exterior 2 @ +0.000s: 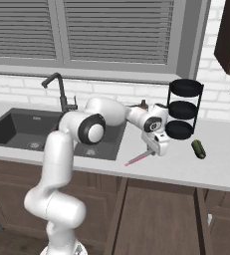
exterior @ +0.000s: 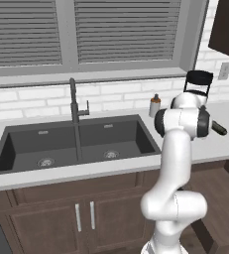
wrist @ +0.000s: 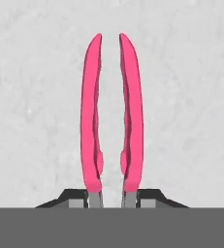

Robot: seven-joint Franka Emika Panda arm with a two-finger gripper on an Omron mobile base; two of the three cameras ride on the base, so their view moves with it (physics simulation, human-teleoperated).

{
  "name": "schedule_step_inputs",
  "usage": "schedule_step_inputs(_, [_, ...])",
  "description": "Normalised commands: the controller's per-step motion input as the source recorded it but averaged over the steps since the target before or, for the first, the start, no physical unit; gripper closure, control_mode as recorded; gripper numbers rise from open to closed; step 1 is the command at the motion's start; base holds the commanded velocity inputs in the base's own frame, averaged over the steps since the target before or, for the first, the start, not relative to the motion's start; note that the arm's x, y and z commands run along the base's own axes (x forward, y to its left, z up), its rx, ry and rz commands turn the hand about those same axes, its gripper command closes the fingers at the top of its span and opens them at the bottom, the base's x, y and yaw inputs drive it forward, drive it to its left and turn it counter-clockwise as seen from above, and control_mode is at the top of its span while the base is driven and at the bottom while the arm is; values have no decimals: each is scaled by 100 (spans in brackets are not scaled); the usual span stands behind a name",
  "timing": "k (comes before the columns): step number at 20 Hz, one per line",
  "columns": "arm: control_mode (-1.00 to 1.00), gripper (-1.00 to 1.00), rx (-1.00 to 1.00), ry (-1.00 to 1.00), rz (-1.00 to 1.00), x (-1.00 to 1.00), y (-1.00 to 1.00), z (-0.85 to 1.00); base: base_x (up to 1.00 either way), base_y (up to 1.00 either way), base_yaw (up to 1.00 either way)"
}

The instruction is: Pick the tongs from the drawer and place it on the counter.

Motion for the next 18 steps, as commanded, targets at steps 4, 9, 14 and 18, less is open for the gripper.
schedule_step_inputs(4, [-100, -100, 0, 0, 0, 32, -12, -53, 0, 0, 0])
schedule_step_inputs(9, [-100, -100, 1, 0, 0, 5, -5, -30, 0, 0, 0])
schedule_step_inputs(14, [-100, -100, 5, -5, 0, -8, -15, 3, 0, 0, 0])
schedule_step_inputs(18, [-100, -100, 3, -25, 1, -47, -13, 41, 0, 0, 0])
